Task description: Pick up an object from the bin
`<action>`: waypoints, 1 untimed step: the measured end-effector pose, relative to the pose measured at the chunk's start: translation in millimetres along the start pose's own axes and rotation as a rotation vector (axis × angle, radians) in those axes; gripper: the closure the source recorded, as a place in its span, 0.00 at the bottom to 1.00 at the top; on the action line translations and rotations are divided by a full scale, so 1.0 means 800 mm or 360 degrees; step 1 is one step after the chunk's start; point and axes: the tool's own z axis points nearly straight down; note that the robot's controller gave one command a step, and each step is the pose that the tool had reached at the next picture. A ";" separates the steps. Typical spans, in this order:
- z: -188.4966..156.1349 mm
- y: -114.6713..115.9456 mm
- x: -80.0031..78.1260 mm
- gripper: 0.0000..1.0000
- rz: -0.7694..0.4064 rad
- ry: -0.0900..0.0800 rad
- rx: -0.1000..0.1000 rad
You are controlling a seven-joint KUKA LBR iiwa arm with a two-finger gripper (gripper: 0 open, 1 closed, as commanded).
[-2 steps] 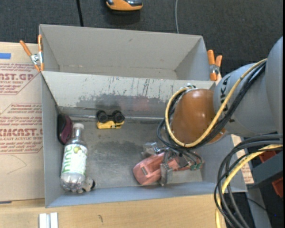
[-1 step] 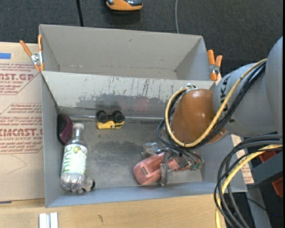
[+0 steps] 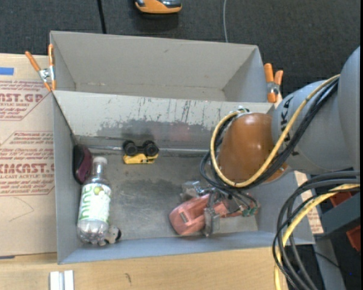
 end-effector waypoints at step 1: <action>0.000 0.000 0.000 1.00 0.0000 0.0000 0.0000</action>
Offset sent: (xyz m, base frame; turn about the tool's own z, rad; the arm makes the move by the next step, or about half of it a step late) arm 0.0000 0.0000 0.0000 0.0000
